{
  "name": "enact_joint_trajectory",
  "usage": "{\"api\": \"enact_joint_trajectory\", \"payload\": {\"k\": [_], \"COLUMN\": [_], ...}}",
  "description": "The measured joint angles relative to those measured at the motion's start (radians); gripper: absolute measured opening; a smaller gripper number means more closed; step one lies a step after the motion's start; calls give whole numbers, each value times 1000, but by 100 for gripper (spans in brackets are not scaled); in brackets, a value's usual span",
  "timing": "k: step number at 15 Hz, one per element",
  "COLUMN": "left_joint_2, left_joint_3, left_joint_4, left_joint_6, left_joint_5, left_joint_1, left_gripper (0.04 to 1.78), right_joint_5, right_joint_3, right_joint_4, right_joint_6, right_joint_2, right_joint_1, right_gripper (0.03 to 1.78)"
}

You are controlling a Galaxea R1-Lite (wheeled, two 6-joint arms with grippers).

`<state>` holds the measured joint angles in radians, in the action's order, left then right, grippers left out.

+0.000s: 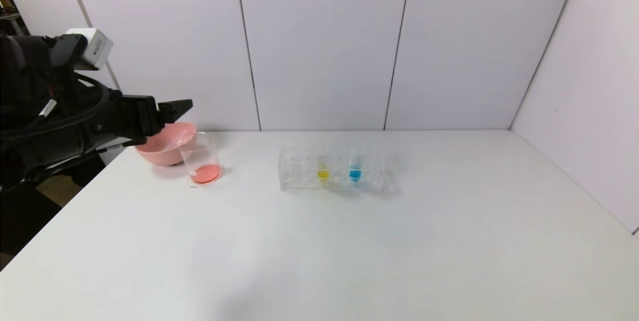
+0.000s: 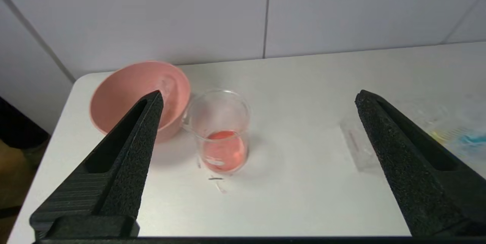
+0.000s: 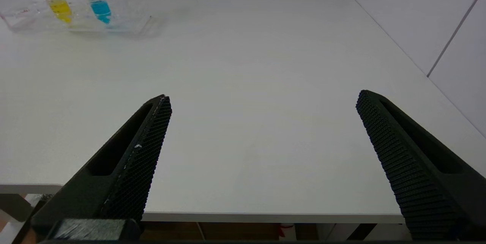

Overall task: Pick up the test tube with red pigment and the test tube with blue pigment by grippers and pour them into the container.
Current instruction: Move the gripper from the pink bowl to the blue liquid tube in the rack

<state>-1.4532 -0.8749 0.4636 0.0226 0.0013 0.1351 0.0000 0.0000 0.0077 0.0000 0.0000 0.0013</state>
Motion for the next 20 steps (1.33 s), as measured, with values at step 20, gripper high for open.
{"api": "enact_joint_trajectory", "payload": {"k": [20], "left_joint_2": [-33], "left_joint_3": [161], "left_joint_4": [172], "left_joint_6": [84], "left_joint_5": [161], "left_joint_1": [547], "left_gripper": [176], "right_joint_5": [0], "right_joint_3": [0], "right_joint_4": [0], "right_joint_6": [0], "right_joint_2": [0], "right_joint_1": [0], "right_gripper": [177]}}
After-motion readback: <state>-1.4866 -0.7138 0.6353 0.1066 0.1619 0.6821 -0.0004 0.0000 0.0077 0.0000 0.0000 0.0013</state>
